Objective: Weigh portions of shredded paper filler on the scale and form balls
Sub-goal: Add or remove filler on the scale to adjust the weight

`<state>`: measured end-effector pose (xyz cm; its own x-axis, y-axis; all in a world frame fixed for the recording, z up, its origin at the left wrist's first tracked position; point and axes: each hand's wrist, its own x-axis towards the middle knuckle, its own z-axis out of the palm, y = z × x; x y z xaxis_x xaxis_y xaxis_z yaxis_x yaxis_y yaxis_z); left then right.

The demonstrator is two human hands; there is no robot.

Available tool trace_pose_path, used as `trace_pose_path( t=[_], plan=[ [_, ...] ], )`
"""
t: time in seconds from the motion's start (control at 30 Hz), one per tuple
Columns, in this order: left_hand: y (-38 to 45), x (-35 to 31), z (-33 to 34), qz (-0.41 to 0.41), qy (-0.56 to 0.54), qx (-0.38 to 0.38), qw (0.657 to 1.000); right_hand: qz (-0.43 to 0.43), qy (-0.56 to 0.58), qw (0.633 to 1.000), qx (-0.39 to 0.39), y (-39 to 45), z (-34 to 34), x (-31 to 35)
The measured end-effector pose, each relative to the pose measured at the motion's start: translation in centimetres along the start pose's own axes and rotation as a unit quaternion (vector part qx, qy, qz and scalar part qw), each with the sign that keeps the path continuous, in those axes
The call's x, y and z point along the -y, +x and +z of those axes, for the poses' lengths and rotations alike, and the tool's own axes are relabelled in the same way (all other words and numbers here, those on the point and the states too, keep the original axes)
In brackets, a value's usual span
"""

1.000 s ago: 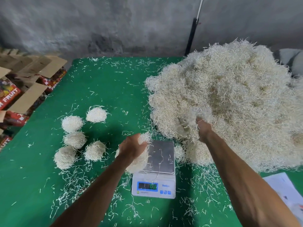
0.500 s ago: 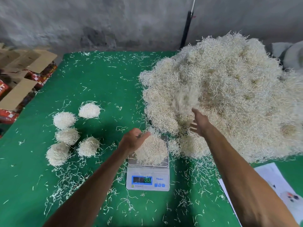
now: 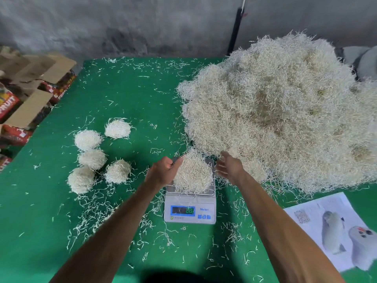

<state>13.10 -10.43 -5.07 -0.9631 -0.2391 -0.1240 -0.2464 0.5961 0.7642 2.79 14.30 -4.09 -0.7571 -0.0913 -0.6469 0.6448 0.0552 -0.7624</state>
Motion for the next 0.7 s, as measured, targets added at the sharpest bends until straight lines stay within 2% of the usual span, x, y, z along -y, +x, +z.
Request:
trace_pose_path(
  t=[0.27, 0.7],
  plan=[
    [-1.2, 0.2, -0.5, -0.022, -0.016, 0.001, 1.0, -0.007, -0.011, 1.0, 0.003, -0.8, 1.1, -0.9],
    [-2.5, -0.6, -1.3, -0.054, 0.041, -0.019, 0.998, -0.025, -0.042, 0.999, 0.0, -1.3, 1.3, -1.1]
  ],
)
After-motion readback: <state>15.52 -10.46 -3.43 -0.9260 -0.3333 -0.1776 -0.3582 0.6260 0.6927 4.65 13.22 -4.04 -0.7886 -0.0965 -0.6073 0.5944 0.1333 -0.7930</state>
